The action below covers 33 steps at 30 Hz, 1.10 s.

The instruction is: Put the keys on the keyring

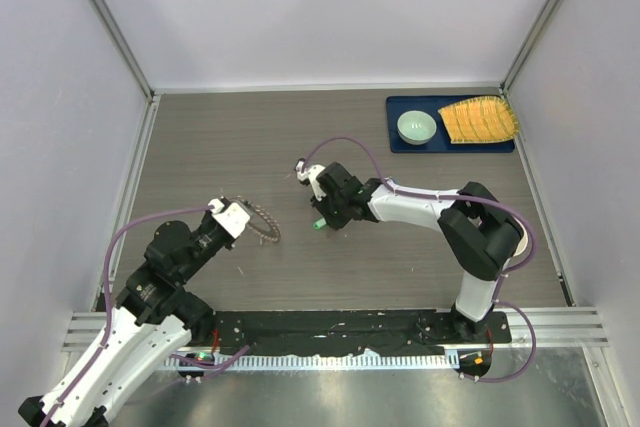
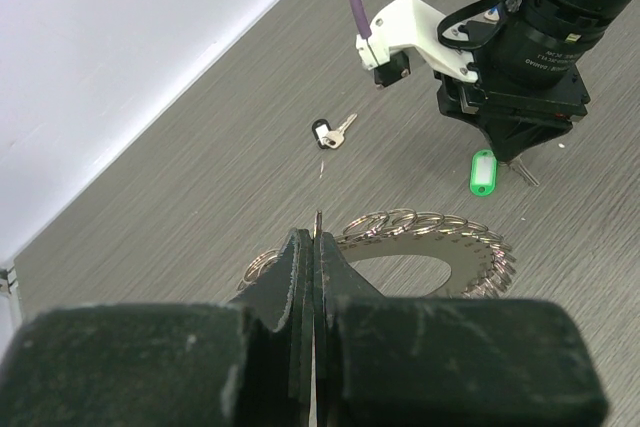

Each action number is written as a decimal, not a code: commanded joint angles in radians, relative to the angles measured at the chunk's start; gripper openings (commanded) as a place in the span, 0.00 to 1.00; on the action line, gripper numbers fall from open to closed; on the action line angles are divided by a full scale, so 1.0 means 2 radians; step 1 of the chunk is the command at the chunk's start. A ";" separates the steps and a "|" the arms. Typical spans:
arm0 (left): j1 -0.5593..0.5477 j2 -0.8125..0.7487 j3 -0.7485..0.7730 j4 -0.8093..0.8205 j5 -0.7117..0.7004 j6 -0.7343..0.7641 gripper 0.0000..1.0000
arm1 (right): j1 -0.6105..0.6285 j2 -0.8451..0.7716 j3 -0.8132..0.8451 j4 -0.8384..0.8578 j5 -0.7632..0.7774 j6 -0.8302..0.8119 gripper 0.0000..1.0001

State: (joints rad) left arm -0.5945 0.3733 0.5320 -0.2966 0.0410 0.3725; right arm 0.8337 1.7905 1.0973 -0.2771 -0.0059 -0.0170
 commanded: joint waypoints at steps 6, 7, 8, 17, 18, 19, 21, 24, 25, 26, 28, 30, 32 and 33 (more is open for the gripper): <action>0.000 0.001 0.002 0.036 0.008 -0.003 0.00 | 0.002 -0.058 -0.025 0.046 0.001 0.024 0.38; 0.000 0.001 0.003 0.036 0.008 -0.004 0.00 | 0.003 -0.075 -0.030 0.053 0.026 0.023 0.44; 0.000 0.001 0.003 0.036 0.009 -0.003 0.00 | 0.006 -0.082 -0.037 0.060 0.031 0.022 0.46; 0.000 -0.002 0.002 0.039 0.010 -0.004 0.00 | 0.047 -0.145 -0.189 0.283 0.123 -0.017 0.53; 0.000 -0.002 0.002 0.039 0.011 -0.004 0.00 | 0.050 -0.147 -0.200 0.300 0.129 -0.020 0.53; 0.000 -0.002 0.002 0.039 0.011 -0.004 0.00 | 0.053 -0.147 -0.210 0.320 0.133 -0.024 0.53; 0.000 -0.001 0.002 0.038 0.012 -0.005 0.00 | 0.059 -0.147 -0.231 0.365 0.138 -0.032 0.52; 0.000 0.000 0.002 0.039 0.012 -0.006 0.00 | 0.061 -0.135 -0.249 0.412 0.142 -0.039 0.49; 0.000 -0.001 0.002 0.039 0.012 -0.005 0.00 | 0.060 -0.131 -0.250 0.418 0.142 -0.041 0.48; 0.000 -0.001 0.002 0.038 0.012 -0.005 0.00 | 0.061 -0.128 -0.251 0.427 0.141 -0.042 0.45; 0.000 -0.001 0.002 0.039 0.011 -0.005 0.00 | 0.061 -0.116 -0.251 0.435 0.137 -0.044 0.45; 0.000 0.000 0.002 0.039 0.012 -0.006 0.00 | 0.061 -0.108 -0.249 0.442 0.133 -0.045 0.43; 0.000 0.000 0.002 0.039 0.012 -0.007 0.00 | 0.061 -0.098 -0.241 0.441 0.125 -0.046 0.43; 0.000 0.000 0.002 0.039 0.011 -0.005 0.00 | 0.061 -0.095 -0.240 0.441 0.124 -0.045 0.42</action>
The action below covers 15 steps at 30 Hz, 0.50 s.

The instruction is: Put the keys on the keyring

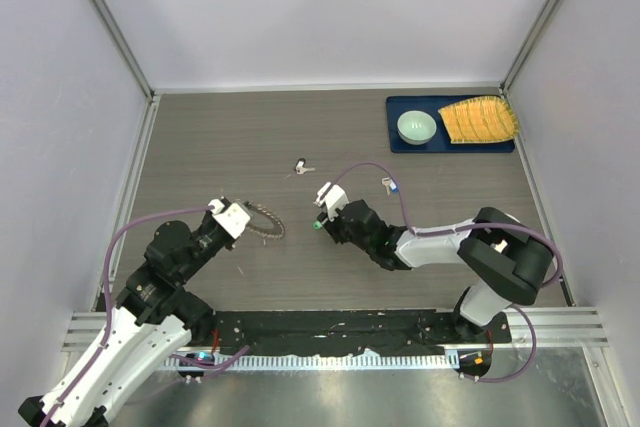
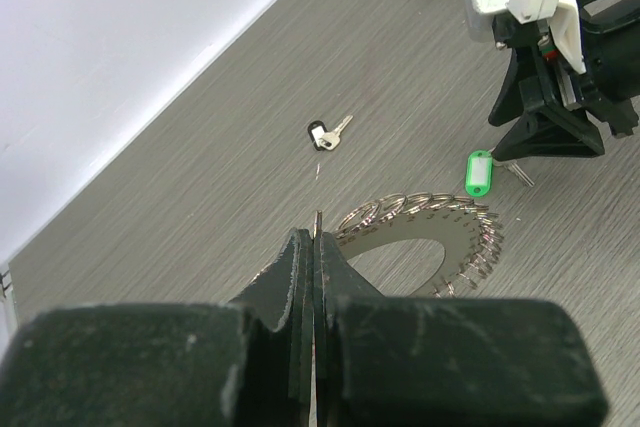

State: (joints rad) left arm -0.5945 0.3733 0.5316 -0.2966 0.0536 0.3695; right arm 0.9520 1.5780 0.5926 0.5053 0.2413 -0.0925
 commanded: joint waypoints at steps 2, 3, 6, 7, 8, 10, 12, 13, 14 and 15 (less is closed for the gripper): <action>0.000 -0.001 0.002 0.038 0.005 -0.004 0.00 | 0.002 0.018 0.020 0.046 0.003 -0.006 0.41; 0.000 0.000 0.002 0.038 0.005 -0.003 0.00 | 0.001 0.022 0.021 0.044 0.005 -0.006 0.42; 0.000 0.000 0.001 0.039 0.005 -0.004 0.00 | 0.002 0.032 0.026 0.043 0.009 -0.006 0.41; 0.000 0.000 0.001 0.038 0.005 -0.004 0.00 | 0.002 0.034 0.027 0.042 0.009 -0.006 0.41; 0.000 0.000 0.001 0.038 0.005 -0.004 0.00 | 0.002 0.039 0.029 0.041 0.009 -0.005 0.40; 0.000 0.001 0.001 0.039 0.005 -0.004 0.00 | 0.002 0.043 0.030 0.040 0.010 -0.004 0.40; 0.000 0.001 0.001 0.039 0.006 -0.004 0.00 | 0.001 0.049 0.033 0.040 0.010 -0.004 0.39; 0.000 0.002 0.001 0.039 0.008 -0.005 0.00 | 0.001 0.051 0.033 0.040 0.010 -0.003 0.39; 0.000 0.001 0.002 0.039 0.008 -0.004 0.00 | 0.002 0.052 0.035 0.038 0.012 -0.003 0.38; 0.000 0.002 0.001 0.039 0.008 -0.005 0.00 | 0.001 0.053 0.036 0.037 0.014 -0.003 0.38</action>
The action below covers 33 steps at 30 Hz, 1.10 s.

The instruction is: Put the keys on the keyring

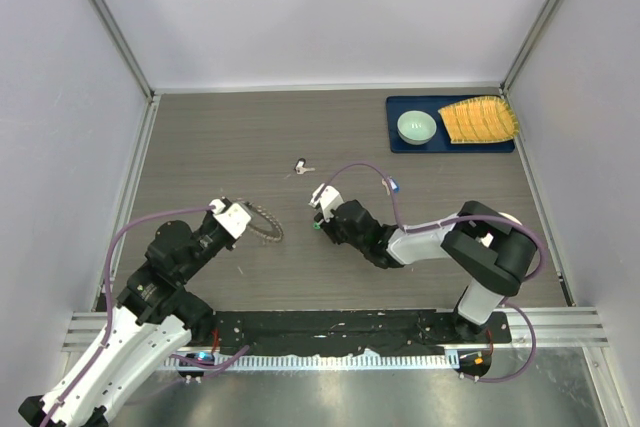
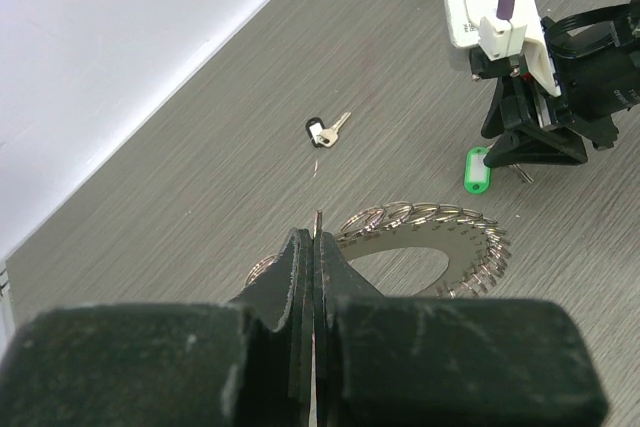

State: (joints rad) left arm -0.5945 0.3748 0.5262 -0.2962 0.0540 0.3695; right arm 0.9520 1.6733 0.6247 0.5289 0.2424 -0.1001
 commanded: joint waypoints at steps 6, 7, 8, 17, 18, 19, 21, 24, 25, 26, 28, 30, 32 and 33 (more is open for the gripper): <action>0.000 0.001 0.005 0.038 0.008 -0.005 0.00 | 0.002 0.007 0.016 0.021 0.029 0.001 0.35; 0.000 0.001 0.005 0.038 0.008 -0.004 0.00 | 0.000 0.008 0.015 0.021 0.030 0.001 0.34; 0.000 0.001 0.005 0.038 0.008 -0.005 0.00 | 0.001 0.009 0.014 0.020 0.030 0.001 0.34; 0.000 0.002 0.005 0.037 0.009 -0.004 0.00 | 0.001 0.027 0.011 0.026 0.030 0.004 0.33; 0.000 0.001 0.005 0.037 0.009 -0.004 0.00 | 0.001 0.028 0.011 0.027 0.030 0.006 0.33; 0.000 0.001 0.005 0.038 0.008 -0.004 0.00 | 0.001 0.028 0.011 0.029 0.031 0.006 0.31; 0.000 0.001 0.005 0.038 0.008 -0.004 0.00 | 0.000 0.027 0.009 0.031 0.029 0.005 0.29; 0.000 0.003 0.005 0.038 0.011 -0.005 0.00 | 0.001 0.019 0.009 0.029 0.026 0.005 0.23; 0.000 0.004 0.005 0.038 0.011 -0.004 0.00 | 0.001 0.015 0.008 0.026 0.025 0.003 0.18; 0.000 0.004 0.005 0.038 0.013 -0.005 0.00 | 0.001 0.012 0.008 0.025 0.025 0.003 0.16; 0.000 0.004 0.005 0.037 0.014 -0.004 0.00 | 0.001 -0.007 0.008 0.018 0.021 -0.003 0.10; 0.000 0.004 0.005 0.037 0.019 -0.004 0.00 | 0.002 -0.023 0.004 0.013 0.021 -0.007 0.06; 0.000 0.006 0.005 0.038 0.024 -0.002 0.00 | 0.001 -0.048 0.002 0.002 0.018 -0.015 0.01; 0.000 0.006 0.006 0.038 0.030 -0.003 0.00 | 0.001 -0.057 0.002 -0.004 0.018 -0.017 0.01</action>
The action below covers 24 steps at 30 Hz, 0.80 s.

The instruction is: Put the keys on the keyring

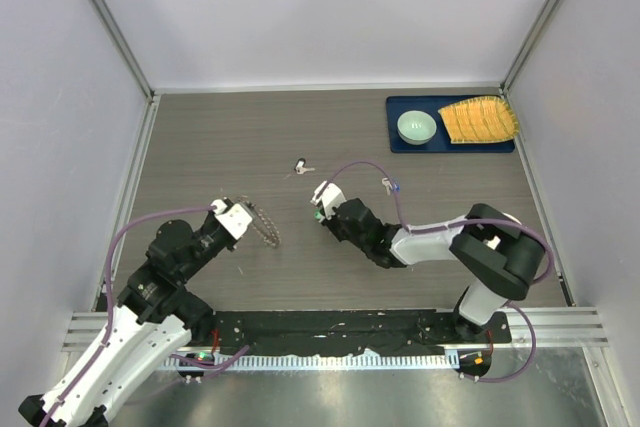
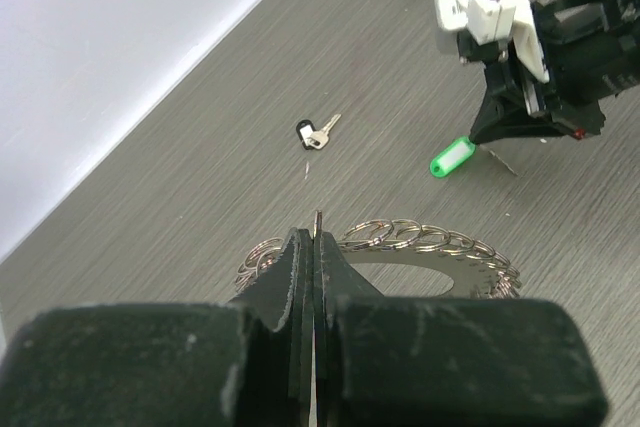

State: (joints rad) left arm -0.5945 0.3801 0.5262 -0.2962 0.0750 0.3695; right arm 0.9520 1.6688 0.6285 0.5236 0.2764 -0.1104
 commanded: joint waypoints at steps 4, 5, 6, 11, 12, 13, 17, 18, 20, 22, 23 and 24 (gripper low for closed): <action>0.000 0.010 0.008 0.035 0.060 0.009 0.00 | 0.000 -0.104 -0.002 -0.035 -0.018 -0.023 0.01; 0.000 0.013 0.011 0.033 0.067 0.012 0.00 | 0.000 -0.123 -0.003 -0.040 -0.022 -0.027 0.01; 0.000 0.017 0.012 0.031 0.085 0.015 0.00 | -0.001 -0.135 -0.004 -0.045 -0.028 -0.030 0.01; 0.000 0.033 0.029 0.025 0.132 0.029 0.00 | -0.009 -0.202 -0.002 -0.085 -0.077 -0.041 0.01; 0.000 0.041 0.033 0.025 0.138 0.031 0.00 | -0.011 -0.222 -0.001 -0.090 -0.087 -0.047 0.01; 0.000 0.047 0.038 0.023 0.153 0.032 0.00 | -0.013 -0.234 0.002 -0.104 -0.098 -0.050 0.01; 0.000 0.080 0.065 0.021 0.193 0.034 0.00 | -0.018 -0.280 0.009 -0.129 -0.150 -0.064 0.01; 0.000 0.087 0.069 0.021 0.203 0.035 0.00 | -0.021 -0.298 0.011 -0.134 -0.173 -0.066 0.01; 0.000 0.108 0.080 0.021 0.229 0.035 0.00 | -0.024 -0.314 0.018 -0.149 -0.196 -0.074 0.01; 0.000 0.124 0.089 0.021 0.248 0.041 0.00 | -0.030 -0.333 0.025 -0.163 -0.235 -0.080 0.01; 0.000 0.138 0.093 0.021 0.258 0.044 0.00 | -0.030 -0.338 0.027 -0.167 -0.249 -0.084 0.01; 0.000 0.144 0.101 0.021 0.275 0.046 0.00 | -0.032 -0.343 0.029 -0.170 -0.262 -0.086 0.01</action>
State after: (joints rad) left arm -0.5945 0.6193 0.6514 -0.3111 0.4789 0.4309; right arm 0.8997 1.0393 0.6281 0.2230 -0.0826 -0.2394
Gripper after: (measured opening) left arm 0.009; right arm 0.032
